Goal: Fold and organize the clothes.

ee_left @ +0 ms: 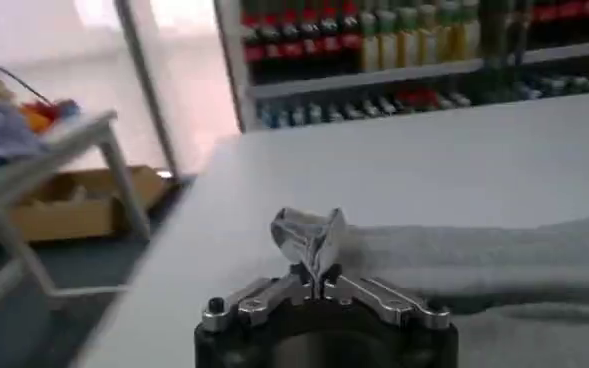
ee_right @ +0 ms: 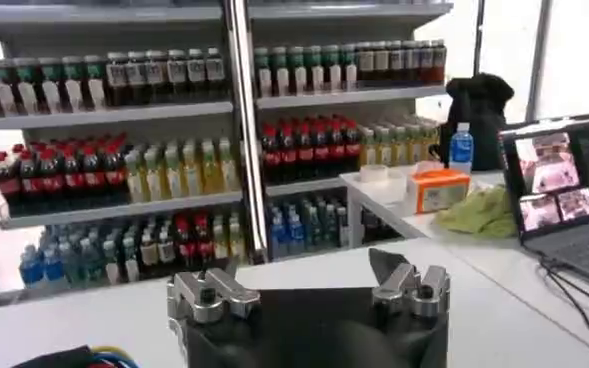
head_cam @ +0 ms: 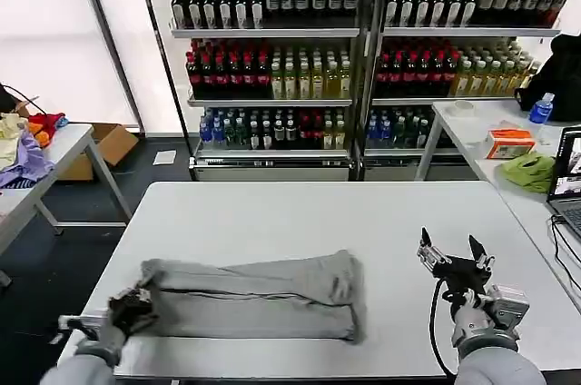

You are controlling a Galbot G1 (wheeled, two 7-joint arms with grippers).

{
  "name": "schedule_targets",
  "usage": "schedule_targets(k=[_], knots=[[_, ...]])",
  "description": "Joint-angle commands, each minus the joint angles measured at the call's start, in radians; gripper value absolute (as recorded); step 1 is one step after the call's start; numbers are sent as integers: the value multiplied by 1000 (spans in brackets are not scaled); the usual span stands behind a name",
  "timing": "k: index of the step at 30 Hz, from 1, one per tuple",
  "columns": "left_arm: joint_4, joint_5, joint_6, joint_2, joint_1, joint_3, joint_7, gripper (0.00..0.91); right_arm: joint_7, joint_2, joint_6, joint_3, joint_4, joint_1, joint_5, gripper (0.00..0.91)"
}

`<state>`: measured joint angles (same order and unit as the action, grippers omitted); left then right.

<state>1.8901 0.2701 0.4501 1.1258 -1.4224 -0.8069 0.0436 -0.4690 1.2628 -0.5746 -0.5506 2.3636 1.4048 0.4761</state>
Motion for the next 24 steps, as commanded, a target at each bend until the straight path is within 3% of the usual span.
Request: schedule_targets(k=[1, 5, 11, 18, 24], knots=[[-141, 38, -16, -294, 49, -327, 12, 0, -1, 8, 0, 32, -15, -32, -6, 907], [-161, 43, -17, -333, 33, -364, 22, 0, -2, 17, -1, 44, -19, -40, -10, 907], [-44, 18, -13, -250, 2, -280, 19, 0, -2, 22, -2, 47, -23, -34, -18, 907], [128, -13, 23, -86, -24, -36, -9, 0, 2, 29, 6, 28, -11, 5, -23, 907], [182, -75, 88, 34, 22, 297, -34, 0, 4, 42, 7, 33, 18, 44, -49, 907]])
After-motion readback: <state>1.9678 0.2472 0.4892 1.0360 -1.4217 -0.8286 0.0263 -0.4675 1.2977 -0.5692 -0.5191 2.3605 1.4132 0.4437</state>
